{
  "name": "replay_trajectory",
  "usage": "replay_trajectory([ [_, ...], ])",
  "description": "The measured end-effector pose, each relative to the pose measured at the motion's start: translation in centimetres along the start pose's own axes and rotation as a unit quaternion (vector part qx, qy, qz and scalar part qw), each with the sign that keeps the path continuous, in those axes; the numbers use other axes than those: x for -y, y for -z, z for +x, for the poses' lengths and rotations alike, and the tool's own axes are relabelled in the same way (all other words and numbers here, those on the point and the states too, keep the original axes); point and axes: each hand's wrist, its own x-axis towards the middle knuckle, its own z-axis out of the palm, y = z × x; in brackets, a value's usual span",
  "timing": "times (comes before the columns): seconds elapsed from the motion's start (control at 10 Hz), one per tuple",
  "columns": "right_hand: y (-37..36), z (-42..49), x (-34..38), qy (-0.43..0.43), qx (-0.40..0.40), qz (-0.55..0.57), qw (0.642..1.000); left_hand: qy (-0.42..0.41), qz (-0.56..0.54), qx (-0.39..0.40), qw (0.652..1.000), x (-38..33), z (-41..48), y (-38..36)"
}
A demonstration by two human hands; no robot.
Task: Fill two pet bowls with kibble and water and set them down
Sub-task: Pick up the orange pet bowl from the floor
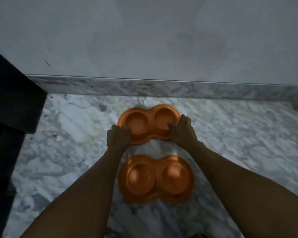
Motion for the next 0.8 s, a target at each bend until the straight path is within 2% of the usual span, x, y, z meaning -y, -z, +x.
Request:
replay_trajectory([
  [0.1,-2.3,2.8,-1.3,-0.063,-0.019,0.028,0.997,0.043,-0.040,0.003,0.998,2.0,4.4,-3.3],
  [0.2,-2.8,4.0,-1.8,-0.097,0.002,0.072,0.993,0.064,-0.081,-0.001,0.995,2.4,5.5,-4.4],
  [0.4,-3.4,5.2,-2.5,-0.159,-0.024,0.164,0.973,0.085,-0.098,-0.034,0.991,2.5,6.4,-4.8],
  [0.8,0.3,3.0,-1.2,-0.162,-0.041,0.226,0.960,0.050,-0.114,-0.057,0.991,0.4,5.4,-1.1],
])
